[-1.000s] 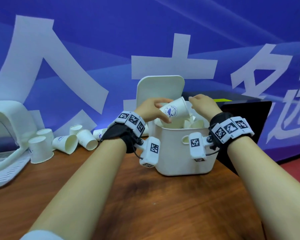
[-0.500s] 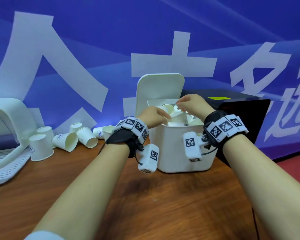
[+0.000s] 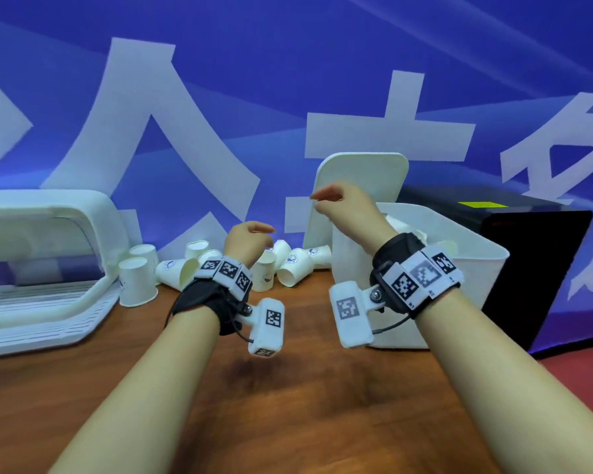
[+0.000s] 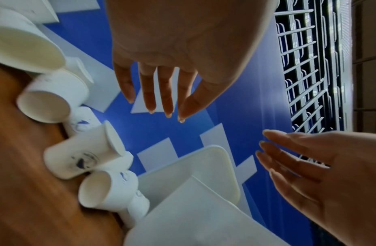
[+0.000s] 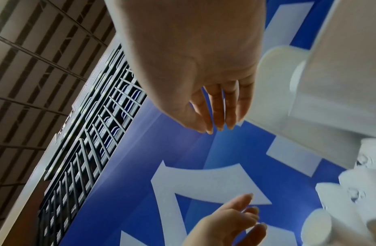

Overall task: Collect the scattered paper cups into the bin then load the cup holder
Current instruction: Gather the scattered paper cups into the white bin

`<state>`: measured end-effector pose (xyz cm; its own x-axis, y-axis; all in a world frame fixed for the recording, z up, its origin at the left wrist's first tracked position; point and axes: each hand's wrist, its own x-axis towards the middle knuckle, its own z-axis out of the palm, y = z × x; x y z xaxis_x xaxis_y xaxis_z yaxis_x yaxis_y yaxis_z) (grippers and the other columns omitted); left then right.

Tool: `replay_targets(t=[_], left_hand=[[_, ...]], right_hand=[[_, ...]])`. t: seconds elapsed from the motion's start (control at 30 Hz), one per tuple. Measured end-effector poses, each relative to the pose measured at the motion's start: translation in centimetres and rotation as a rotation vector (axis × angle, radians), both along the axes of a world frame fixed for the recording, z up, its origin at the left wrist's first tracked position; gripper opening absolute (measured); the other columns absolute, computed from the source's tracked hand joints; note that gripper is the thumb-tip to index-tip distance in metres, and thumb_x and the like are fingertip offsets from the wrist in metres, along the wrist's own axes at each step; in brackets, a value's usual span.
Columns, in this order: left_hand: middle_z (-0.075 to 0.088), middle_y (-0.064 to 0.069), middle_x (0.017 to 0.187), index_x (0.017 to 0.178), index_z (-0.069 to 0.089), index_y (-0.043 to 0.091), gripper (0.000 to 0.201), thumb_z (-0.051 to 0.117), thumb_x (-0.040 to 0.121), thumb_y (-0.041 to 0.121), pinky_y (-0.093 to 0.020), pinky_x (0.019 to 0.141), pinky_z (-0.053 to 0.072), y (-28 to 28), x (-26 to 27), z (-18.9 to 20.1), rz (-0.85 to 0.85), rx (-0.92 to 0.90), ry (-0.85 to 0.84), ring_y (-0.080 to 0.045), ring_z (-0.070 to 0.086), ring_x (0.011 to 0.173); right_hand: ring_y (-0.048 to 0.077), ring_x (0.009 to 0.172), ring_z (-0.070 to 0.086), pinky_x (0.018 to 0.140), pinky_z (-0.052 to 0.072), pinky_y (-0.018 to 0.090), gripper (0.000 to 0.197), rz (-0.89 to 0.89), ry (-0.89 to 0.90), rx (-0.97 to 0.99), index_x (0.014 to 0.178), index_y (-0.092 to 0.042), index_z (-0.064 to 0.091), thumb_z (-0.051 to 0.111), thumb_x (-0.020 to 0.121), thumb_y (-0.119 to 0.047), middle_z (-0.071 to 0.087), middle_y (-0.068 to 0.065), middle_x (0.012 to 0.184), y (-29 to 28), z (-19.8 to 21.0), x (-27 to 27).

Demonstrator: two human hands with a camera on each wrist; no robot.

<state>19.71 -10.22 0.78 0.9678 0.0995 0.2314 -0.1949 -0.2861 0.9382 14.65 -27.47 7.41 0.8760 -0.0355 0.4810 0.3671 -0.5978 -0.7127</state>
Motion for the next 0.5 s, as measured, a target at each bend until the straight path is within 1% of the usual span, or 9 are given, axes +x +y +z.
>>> replay_targets(t=[0.1, 0.13, 0.17, 0.23, 0.3, 0.33, 0.37, 0.43, 0.5], left_hand=[[0.067, -0.003, 0.114, 0.095, 0.069, 0.019, 0.029, 0.056, 0.078, -0.001, -0.026, 0.083, 0.043, 2.9, 0.5, -1.3, 0.035, -0.021, 0.024, -0.016, 0.058, 0.101], [0.067, -0.003, 0.112, 0.097, 0.069, 0.018, 0.029, 0.056, 0.079, 0.000, -0.023, 0.078, 0.042, 3.7, 0.7, -1.7, 0.054, -0.024, 0.027, -0.014, 0.057, 0.095], [0.067, -0.003, 0.110, 0.098, 0.068, 0.018, 0.029, 0.056, 0.079, 0.000, -0.020, 0.072, 0.042, 4.4, 1.0, -2.1, 0.072, -0.017, 0.032, -0.012, 0.057, 0.088], [0.067, -0.003, 0.107, 0.102, 0.068, 0.019, 0.030, 0.057, 0.080, 0.002, -0.016, 0.067, 0.039, 5.3, 1.6, -2.9, 0.075, -0.003, 0.037, -0.011, 0.055, 0.085], [0.065, -0.001, 0.104, 0.107, 0.068, 0.020, 0.031, 0.059, 0.081, 0.005, -0.016, 0.065, 0.038, 5.6, 2.2, -3.8, 0.044, 0.023, 0.051, -0.012, 0.056, 0.085], [0.064, 0.001, 0.101, 0.108, 0.067, 0.020, 0.030, 0.061, 0.081, 0.007, -0.017, 0.062, 0.037, 5.5, 2.5, -4.2, 0.031, 0.025, 0.067, -0.011, 0.055, 0.082], [0.062, 0.002, 0.095, 0.107, 0.067, 0.020, 0.028, 0.062, 0.082, 0.009, -0.018, 0.059, 0.035, 5.4, 3.1, -4.7, 0.019, 0.009, 0.084, -0.010, 0.053, 0.075], [0.059, 0.001, 0.083, 0.101, 0.066, 0.018, 0.022, 0.061, 0.083, 0.008, -0.019, 0.053, 0.031, 5.1, 4.4, -5.4, 0.001, -0.055, 0.123, -0.008, 0.046, 0.062], [0.061, -0.007, 0.088, 0.091, 0.065, 0.019, 0.016, 0.060, 0.084, 0.007, -0.022, 0.051, 0.030, 4.9, 5.8, -6.2, 0.001, -0.125, 0.149, -0.010, 0.044, 0.059]], right_hand=[[0.012, 0.095, 0.057, 0.074, 0.044, 0.019, 0.029, -0.002, 0.043, 0.018, 0.117, -0.013, 0.064, 0.056, 0.089, -0.012, 0.063, -0.003, 0.111, 2.7, -1.6, 1.6], [0.014, 0.094, 0.057, 0.071, 0.045, 0.018, 0.031, -0.005, 0.073, 0.023, 0.119, -0.012, 0.062, 0.056, 0.089, -0.011, 0.062, 0.000, 0.114, 3.5, -2.2, 2.2], [0.016, 0.096, 0.057, 0.072, 0.046, 0.020, 0.034, -0.011, 0.102, 0.032, 0.122, -0.011, 0.060, 0.057, 0.088, -0.010, 0.061, 0.002, 0.116, 4.1, -2.9, 2.9], [0.021, 0.104, 0.057, 0.081, 0.047, 0.028, 0.040, -0.054, 0.180, 0.061, 0.126, -0.012, 0.056, 0.058, 0.087, -0.011, 0.059, 0.005, 0.121, 4.9, -4.7, 4.5], [0.022, 0.113, 0.056, 0.086, 0.043, 0.028, 0.044, -0.116, 0.265, 0.125, 0.130, -0.012, 0.053, 0.059, 0.086, -0.012, 0.056, 0.005, 0.126, 5.0, -7.0, 6.1], [0.022, 0.115, 0.054, 0.088, 0.041, 0.028, 0.046, -0.155, 0.308, 0.156, 0.131, -0.011, 0.052, 0.060, 0.086, -0.014, 0.056, 0.005, 0.127, 4.9, -8.4, 6.8], [0.023, 0.115, 0.054, 0.089, 0.041, 0.028, 0.047, -0.182, 0.345, 0.198, 0.131, -0.010, 0.052, 0.061, 0.086, -0.018, 0.056, 0.004, 0.124, 4.7, -9.8, 7.5], [0.023, 0.105, 0.056, 0.094, 0.045, 0.034, 0.044, -0.214, 0.429, 0.358, 0.126, -0.008, 0.055, 0.063, 0.085, -0.024, 0.059, 0.002, 0.109, 4.3, -12.7, 8.8], [0.019, 0.098, 0.054, 0.096, 0.045, 0.035, 0.036, -0.231, 0.497, 0.571, 0.118, -0.013, 0.054, 0.063, 0.086, -0.028, 0.055, -0.004, 0.092, 3.9, -15.0, 9.8]])
